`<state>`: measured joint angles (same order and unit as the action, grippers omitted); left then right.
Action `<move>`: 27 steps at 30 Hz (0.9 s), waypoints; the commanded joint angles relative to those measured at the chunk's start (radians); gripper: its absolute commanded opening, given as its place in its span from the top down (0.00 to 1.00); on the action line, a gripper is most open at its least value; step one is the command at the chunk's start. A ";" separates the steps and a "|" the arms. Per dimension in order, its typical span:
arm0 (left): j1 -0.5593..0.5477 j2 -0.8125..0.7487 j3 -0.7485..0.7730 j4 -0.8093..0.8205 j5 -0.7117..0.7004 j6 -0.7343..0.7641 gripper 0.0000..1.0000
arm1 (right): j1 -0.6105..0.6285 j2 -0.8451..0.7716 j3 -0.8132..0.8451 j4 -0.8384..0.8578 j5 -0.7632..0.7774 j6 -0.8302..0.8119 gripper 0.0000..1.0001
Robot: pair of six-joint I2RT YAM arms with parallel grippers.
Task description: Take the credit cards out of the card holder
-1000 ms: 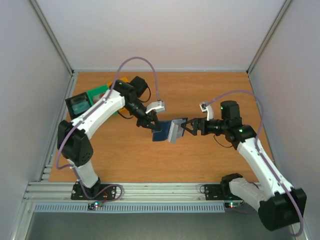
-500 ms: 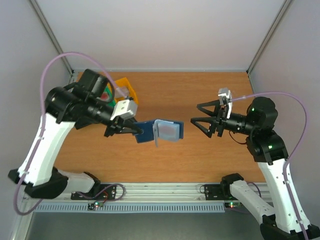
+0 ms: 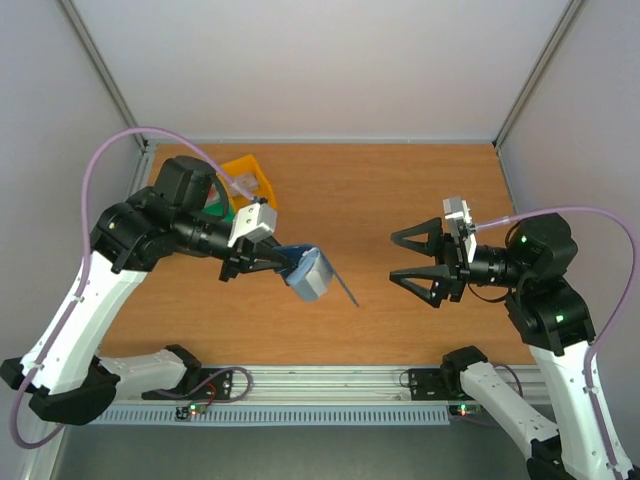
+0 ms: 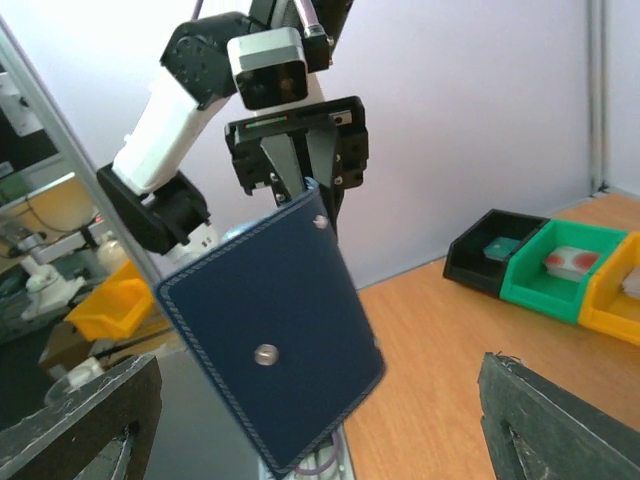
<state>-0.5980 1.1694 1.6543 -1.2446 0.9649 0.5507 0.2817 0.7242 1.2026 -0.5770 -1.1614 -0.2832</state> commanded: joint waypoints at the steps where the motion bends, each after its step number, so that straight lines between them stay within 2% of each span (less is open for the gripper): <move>1: -0.012 -0.028 -0.041 0.261 -0.161 -0.303 1.00 | 0.051 -0.048 -0.019 0.056 0.215 0.073 0.13; 4: -0.014 -0.017 -0.047 0.272 -0.263 -0.472 1.00 | 0.073 -0.064 -0.058 0.050 0.369 0.091 0.16; 8: -0.018 -0.021 -0.077 0.301 -0.253 -0.581 1.00 | 0.145 -0.034 -0.086 0.036 0.505 0.086 0.19; 14: -0.020 -0.028 -0.095 0.319 -0.229 -0.575 1.00 | 0.387 0.081 -0.076 0.010 0.677 -0.055 0.16; 19: -0.020 -0.038 -0.114 0.325 -0.205 -0.565 1.00 | 0.401 0.147 -0.041 -0.017 0.739 -0.143 0.14; 27: -0.021 -0.051 -0.139 0.347 -0.158 -0.562 1.00 | 0.402 0.203 -0.020 -0.027 0.761 -0.168 0.10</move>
<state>-0.6132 1.1450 1.5219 -0.9749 0.7502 0.0021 0.6754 0.9188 1.1442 -0.5934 -0.4480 -0.4061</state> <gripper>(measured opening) 0.065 0.898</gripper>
